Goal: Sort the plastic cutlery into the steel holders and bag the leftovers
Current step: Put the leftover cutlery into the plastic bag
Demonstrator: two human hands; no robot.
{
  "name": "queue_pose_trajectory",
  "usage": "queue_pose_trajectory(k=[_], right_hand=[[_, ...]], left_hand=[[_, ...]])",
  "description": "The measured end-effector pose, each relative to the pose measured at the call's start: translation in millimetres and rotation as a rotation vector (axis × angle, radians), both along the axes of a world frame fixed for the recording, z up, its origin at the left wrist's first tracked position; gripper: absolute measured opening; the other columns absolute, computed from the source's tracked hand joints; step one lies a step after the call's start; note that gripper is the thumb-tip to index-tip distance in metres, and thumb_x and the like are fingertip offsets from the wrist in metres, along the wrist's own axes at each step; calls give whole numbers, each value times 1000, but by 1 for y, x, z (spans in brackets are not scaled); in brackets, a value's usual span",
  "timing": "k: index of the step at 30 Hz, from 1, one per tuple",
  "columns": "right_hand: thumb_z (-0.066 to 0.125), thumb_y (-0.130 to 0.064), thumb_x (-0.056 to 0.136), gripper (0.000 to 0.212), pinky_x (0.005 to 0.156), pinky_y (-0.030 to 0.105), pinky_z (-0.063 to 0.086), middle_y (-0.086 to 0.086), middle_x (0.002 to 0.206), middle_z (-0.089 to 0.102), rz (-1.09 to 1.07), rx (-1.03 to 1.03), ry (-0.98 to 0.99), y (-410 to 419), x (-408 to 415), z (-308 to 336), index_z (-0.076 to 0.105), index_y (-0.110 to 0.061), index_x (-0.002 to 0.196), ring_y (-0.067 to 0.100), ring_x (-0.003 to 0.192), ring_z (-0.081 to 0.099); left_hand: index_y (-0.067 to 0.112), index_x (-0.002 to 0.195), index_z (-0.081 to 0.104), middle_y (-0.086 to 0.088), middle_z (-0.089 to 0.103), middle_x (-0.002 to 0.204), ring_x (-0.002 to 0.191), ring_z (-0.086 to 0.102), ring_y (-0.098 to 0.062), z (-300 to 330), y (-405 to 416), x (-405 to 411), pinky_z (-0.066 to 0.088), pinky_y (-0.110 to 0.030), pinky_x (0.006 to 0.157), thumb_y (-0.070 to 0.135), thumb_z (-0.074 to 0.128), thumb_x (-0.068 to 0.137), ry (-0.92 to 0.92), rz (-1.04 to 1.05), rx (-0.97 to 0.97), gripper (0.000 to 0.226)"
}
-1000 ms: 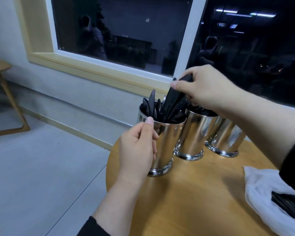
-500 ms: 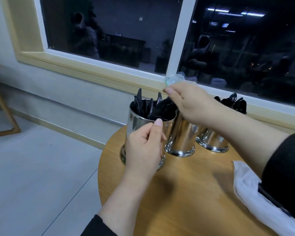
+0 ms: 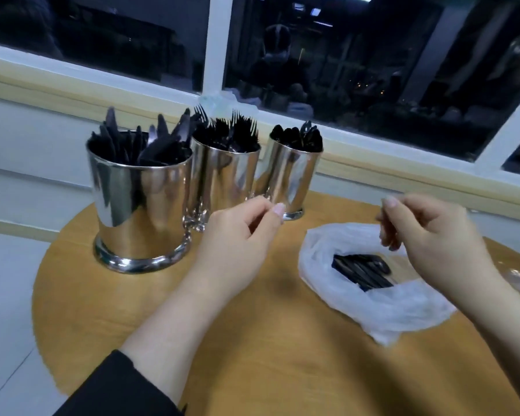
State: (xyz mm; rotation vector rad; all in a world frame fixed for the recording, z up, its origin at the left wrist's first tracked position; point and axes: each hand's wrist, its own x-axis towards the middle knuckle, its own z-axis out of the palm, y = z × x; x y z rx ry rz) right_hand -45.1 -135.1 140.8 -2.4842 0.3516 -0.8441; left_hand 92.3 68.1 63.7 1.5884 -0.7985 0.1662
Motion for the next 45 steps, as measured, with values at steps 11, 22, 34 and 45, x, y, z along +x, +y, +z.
queue_pose_trajectory(k=[11, 22, 34, 45], right_hand=[[60, -42, 98, 28, 85, 31, 51, -6, 106, 74, -239, -171, 661, -82, -26, -58, 70, -26, 119, 16, 100, 65], [69, -63, 79, 57, 90, 30, 45, -15, 114, 68, -97, -127, 803, -91, -16, -91, 54, -41, 130, 15, 111, 60], [59, -37, 96, 47, 101, 38, 43, -6, 127, 63, -8, -250, 690, -86, -4, -105, 47, -31, 140, 23, 121, 57], [60, -48, 96, 50, 108, 44, 37, -4, 134, 53, -9, -223, 677, -76, 2, -109, 52, -24, 140, 24, 131, 46]], left_hand=[[31, 115, 70, 17, 68, 119, 120, 52, 0, -26, -119, -40, 18, -32, 112, 39, 43, 108, -481, -221, 751, 29], [32, 73, 74, 21, 56, 88, 88, 54, 1, -50, -126, -36, 22, -32, 100, 55, 55, 83, -503, -230, 760, 31], [30, 78, 69, 18, 61, 81, 79, 61, -15, -52, -126, -30, 43, -36, 88, 55, 53, 84, -497, -37, 736, 31], [34, 143, 56, 12, 63, 128, 118, 41, -8, -46, -122, -36, 27, -34, 104, 49, 74, 79, -386, -49, 778, 69]])
